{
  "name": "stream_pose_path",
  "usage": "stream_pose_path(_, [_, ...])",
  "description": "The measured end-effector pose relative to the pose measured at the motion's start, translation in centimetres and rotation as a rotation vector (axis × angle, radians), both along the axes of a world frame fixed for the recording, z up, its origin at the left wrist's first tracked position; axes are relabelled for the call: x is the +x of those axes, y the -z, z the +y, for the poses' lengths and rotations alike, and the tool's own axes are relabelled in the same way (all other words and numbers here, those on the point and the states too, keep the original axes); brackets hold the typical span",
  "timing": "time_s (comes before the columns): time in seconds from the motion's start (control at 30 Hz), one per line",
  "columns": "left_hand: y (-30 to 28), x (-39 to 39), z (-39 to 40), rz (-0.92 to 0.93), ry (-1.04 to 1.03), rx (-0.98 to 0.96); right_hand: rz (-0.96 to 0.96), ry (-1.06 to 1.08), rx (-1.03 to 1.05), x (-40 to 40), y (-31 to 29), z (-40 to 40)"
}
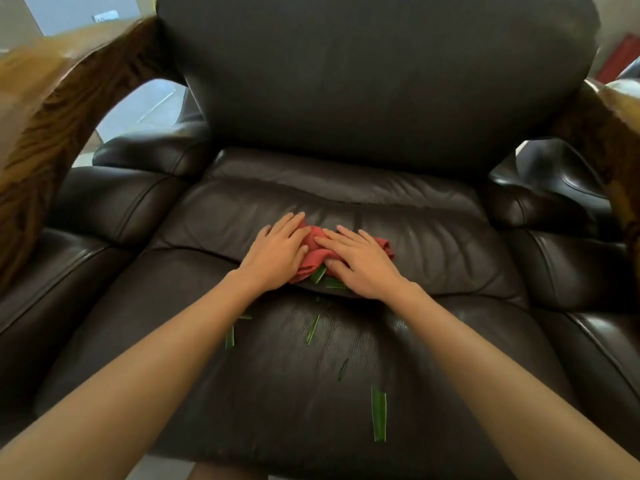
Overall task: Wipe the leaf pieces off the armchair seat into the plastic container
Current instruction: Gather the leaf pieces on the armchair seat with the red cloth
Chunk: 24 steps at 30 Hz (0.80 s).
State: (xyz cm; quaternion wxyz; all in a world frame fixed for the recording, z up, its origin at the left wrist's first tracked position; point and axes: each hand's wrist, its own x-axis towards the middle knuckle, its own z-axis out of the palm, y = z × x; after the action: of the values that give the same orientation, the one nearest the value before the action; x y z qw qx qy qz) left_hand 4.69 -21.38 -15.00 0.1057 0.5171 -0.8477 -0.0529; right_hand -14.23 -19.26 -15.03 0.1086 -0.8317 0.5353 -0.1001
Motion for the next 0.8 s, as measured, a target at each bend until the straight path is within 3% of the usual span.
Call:
stream_pose_path(0.13, [0.8,1.2,0.5,0.014,0.075,0.014,-0.053,-0.028,-0.005,0.7,0.1,1.2])
stream_pose_path(0.37, [1.4,3.5,4.3,0.023,0.108,0.276,-0.178,-0.068,0.020,1.7,0.7,5.6])
stream_pose_path(0.53, [0.5,3.5,6.3,0.044,0.094,0.357,-0.174,-0.045,0.062,2.0,-0.6,7.3])
stream_pose_path(0.8, [-0.7,3.8,11.1,0.096,0.192,0.201,-0.217,-0.160,0.050,0.7,-2.1,11.4])
